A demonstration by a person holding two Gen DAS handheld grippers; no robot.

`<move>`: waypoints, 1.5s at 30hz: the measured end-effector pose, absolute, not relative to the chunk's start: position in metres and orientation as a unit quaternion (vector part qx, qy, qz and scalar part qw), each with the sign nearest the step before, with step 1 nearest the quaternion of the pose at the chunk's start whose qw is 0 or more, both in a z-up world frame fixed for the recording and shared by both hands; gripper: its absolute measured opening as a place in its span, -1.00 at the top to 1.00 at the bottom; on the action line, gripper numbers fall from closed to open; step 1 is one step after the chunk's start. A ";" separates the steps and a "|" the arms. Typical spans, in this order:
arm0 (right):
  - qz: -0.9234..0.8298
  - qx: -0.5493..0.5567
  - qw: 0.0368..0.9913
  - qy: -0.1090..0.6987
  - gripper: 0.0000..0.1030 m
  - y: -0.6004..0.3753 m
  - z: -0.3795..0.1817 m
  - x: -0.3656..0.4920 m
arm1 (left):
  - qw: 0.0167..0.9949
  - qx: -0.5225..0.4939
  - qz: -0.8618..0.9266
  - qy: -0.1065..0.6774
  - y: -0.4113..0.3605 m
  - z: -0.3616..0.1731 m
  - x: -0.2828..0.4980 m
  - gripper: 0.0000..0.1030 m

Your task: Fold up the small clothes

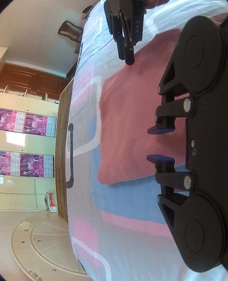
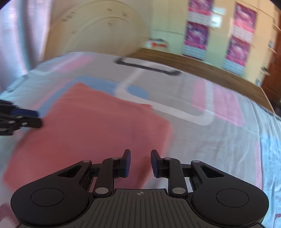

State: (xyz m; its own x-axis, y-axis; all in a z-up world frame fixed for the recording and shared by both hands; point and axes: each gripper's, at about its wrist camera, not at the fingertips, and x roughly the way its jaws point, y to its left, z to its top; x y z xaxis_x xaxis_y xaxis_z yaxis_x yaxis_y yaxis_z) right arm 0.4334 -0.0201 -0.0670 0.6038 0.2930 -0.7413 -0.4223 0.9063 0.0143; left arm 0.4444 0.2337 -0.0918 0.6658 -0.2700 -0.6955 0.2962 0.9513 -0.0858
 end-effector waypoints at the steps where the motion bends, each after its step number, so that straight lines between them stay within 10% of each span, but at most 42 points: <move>1: 0.216 -0.089 0.889 0.393 0.49 -0.018 -0.063 0.420 | 0.914 0.030 -0.152 0.376 0.231 -0.091 0.436 0.60; 45: 0.160 -0.092 0.889 0.418 0.50 0.003 -0.089 0.336 | 0.914 -0.011 -0.059 0.400 0.212 -0.105 0.340 0.68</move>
State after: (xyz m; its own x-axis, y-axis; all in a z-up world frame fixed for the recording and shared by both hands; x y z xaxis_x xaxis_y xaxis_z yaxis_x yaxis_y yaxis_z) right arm 0.3356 0.0027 -0.0889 0.5990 0.2082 -0.7732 -0.3622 0.9316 -0.0297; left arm 0.3401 0.2122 -0.1053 0.6728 -0.1166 -0.7306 0.0987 0.9928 -0.0675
